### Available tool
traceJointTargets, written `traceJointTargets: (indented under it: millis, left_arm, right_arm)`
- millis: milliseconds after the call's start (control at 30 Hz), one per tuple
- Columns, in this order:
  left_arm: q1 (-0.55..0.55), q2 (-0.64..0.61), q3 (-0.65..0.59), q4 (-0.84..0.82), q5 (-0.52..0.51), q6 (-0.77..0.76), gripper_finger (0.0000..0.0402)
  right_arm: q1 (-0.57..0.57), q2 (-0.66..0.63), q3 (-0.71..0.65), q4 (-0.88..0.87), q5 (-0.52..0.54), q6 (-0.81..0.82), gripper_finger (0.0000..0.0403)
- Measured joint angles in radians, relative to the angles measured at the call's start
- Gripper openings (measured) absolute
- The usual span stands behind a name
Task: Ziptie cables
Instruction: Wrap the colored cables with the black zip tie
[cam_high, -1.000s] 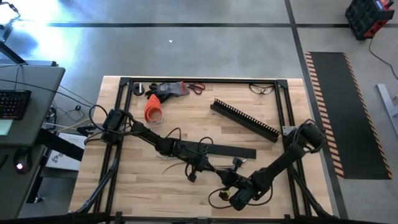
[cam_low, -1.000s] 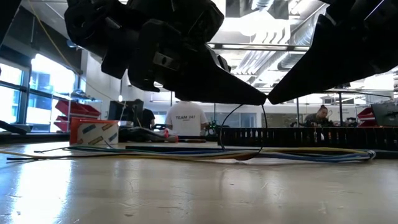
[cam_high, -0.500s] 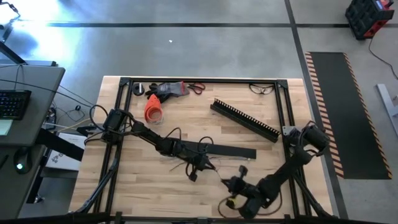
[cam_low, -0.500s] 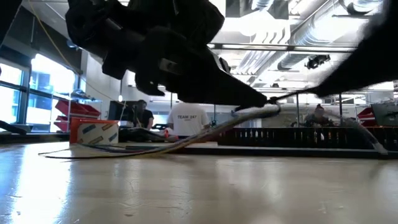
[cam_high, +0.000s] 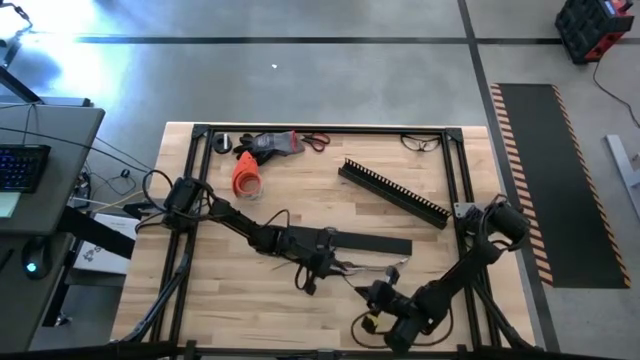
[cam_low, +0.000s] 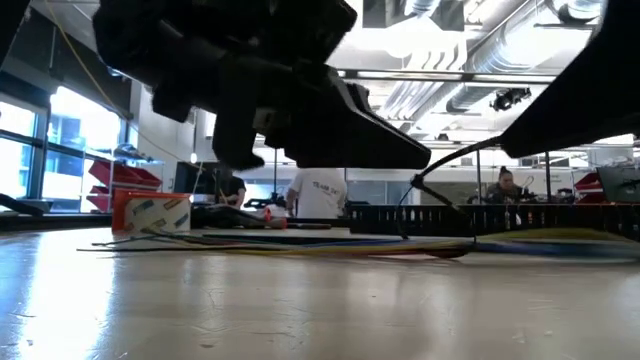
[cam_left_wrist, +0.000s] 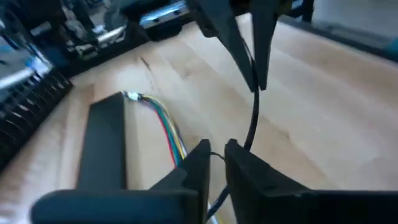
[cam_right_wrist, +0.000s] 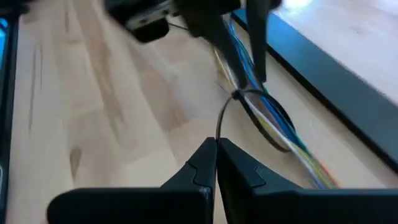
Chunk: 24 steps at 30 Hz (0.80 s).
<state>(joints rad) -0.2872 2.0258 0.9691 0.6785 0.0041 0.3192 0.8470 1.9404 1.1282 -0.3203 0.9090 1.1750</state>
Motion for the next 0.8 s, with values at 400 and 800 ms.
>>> traceJointTargets:
  millis: [400,800]
  left_arm:
    - [-0.025,0.004,0.0,0.018,-0.081,0.08,0.0163]
    - [-0.022,0.04,0.0,0.036,-0.092,0.022,0.0091]
  right_arm:
    - [-0.014,-0.005,0.0,0.005,0.02,0.128,0.0]
    - [-0.002,-0.048,0.001,-0.021,0.081,0.136,0.0]
